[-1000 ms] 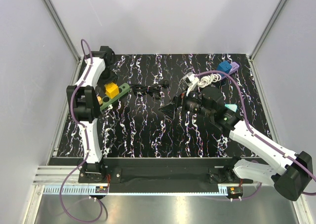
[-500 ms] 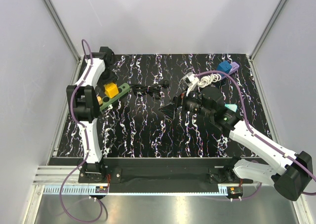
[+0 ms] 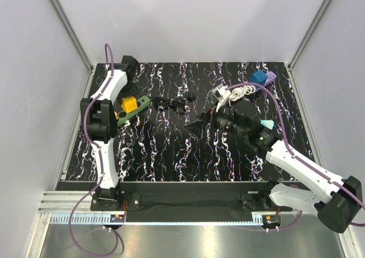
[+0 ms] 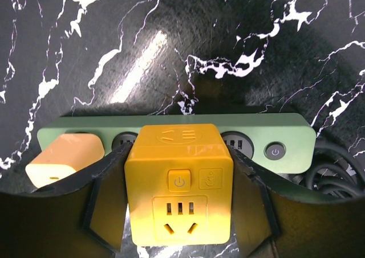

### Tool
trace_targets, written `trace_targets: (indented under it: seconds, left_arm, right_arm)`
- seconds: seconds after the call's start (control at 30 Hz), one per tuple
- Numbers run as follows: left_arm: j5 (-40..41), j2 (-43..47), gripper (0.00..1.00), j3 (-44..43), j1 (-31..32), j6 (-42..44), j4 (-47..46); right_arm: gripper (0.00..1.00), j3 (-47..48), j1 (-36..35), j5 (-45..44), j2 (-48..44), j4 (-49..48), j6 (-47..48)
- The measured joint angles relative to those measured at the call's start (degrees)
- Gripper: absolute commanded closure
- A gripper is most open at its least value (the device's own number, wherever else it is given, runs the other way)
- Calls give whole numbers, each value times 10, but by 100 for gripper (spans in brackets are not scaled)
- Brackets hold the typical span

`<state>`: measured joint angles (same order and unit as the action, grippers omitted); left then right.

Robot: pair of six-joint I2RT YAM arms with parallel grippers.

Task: Insert the plug

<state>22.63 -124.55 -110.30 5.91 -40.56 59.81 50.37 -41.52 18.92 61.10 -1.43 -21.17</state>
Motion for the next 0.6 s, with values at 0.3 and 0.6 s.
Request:
trace_targets:
  seconds: [0.3,0.6]
  left_arm:
    - [-9,49,100,99,-11,7,-104]
    - [-7,102,100,195,-10,11,-200]
  right_arm:
    - [0,-9,0,-3,-22,0,3]
    - [0,-12,0,-16,-25,0,6]
